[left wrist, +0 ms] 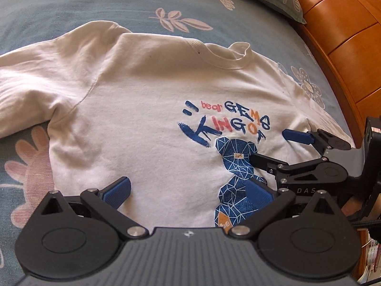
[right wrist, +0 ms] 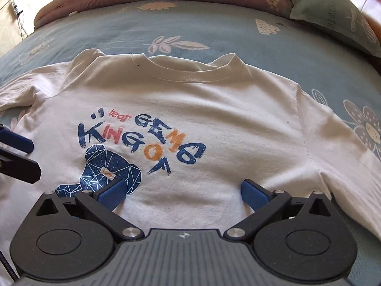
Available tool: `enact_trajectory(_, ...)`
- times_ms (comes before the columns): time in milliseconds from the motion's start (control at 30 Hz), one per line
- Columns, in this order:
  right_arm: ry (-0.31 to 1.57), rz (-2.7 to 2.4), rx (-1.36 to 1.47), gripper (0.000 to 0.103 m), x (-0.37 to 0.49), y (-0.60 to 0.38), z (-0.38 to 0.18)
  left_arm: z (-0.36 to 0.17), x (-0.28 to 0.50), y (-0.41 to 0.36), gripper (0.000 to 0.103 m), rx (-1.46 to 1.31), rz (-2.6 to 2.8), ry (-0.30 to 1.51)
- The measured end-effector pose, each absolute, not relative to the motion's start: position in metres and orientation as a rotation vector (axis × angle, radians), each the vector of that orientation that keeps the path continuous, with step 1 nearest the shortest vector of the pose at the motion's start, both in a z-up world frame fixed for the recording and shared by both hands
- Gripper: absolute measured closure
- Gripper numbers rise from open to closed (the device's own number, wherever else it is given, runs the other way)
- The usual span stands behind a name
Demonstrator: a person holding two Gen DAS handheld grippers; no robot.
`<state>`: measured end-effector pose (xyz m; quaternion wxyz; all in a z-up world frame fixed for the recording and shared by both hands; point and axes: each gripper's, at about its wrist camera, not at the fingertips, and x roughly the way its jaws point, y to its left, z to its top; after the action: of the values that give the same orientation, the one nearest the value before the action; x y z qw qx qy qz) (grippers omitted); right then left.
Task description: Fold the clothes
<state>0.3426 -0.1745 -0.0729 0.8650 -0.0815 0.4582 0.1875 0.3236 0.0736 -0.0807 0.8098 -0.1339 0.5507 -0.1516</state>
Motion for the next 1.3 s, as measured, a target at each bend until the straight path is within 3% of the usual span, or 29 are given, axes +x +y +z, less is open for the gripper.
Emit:
enact_trajectory(333, 0.929, 0.330, -0.120, 0.000, 0.341, -0.195, -0.053, -0.082, 0.324, 0.071, 0.001, -0.223, -0.362, 1.195)
enact_trajectory(533, 1.010, 0.292, -0.126, 0.000, 0.331, -0.236, -0.060, -0.083, 0.328, 0.065, 0.001, -0.166, -0.386, 1.224)
enact_trajectory(700, 0.894, 0.140, -0.063, 0.000, 0.333, -0.274, -0.040, -0.084, 0.333, 0.061, 0.001, -0.123, -0.403, 1.256)
enact_trajectory(933, 0.931, -0.023, 0.104, 0.000, 0.351, -0.340, -0.070, -0.079, 0.339, 0.053, 0.001, -0.062, -0.381, 1.274)
enact_trajectory(1300, 0.921, -0.272, 0.140, 0.000, 0.347, -0.417, -0.062, -0.067, 0.366, 0.022, 0.001, 0.037, -0.445, 1.229)
